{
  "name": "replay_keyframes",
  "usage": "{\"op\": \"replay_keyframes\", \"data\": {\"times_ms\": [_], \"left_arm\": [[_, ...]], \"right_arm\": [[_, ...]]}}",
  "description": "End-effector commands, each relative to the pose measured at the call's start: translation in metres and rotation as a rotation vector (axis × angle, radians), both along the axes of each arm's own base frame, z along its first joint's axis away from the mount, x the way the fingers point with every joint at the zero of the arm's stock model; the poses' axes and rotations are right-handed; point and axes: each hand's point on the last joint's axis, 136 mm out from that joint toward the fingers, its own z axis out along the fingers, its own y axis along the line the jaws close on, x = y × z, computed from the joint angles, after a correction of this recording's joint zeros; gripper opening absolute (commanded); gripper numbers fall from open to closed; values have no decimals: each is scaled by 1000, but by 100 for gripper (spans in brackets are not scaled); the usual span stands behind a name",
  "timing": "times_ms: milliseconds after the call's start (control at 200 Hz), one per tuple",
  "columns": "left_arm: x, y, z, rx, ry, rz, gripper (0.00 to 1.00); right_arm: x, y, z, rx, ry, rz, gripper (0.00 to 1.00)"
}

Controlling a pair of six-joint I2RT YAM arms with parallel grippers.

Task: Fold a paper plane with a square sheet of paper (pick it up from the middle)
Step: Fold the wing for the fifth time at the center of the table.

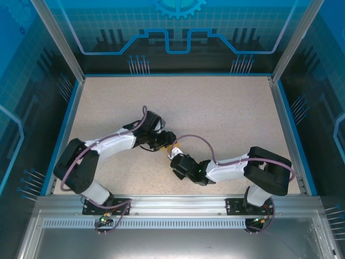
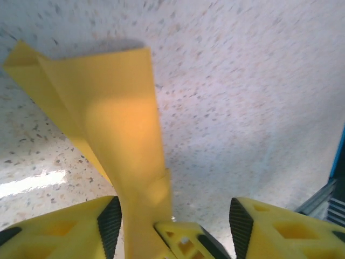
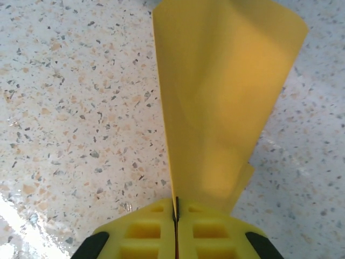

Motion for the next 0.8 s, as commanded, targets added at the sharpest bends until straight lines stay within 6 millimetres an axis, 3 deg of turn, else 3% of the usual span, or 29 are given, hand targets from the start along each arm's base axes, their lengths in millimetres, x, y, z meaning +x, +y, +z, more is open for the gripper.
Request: {"op": "replay_keyframes", "data": {"times_ms": [0,285,475,790], "left_arm": [[-6,22,4,47,-9,50,62],[-16,31,8,45,-38,63,65],[-19,31,10,25,-62,56,64],[-20,18,11,-73,-107,12,41]], "right_arm": [[-2,7,1,116,83,-4,7],[-3,8,-4,247,207,-30,6],[1,15,2,440,307,-34,6],[7,9,-3,608,487,-104,6]]}}
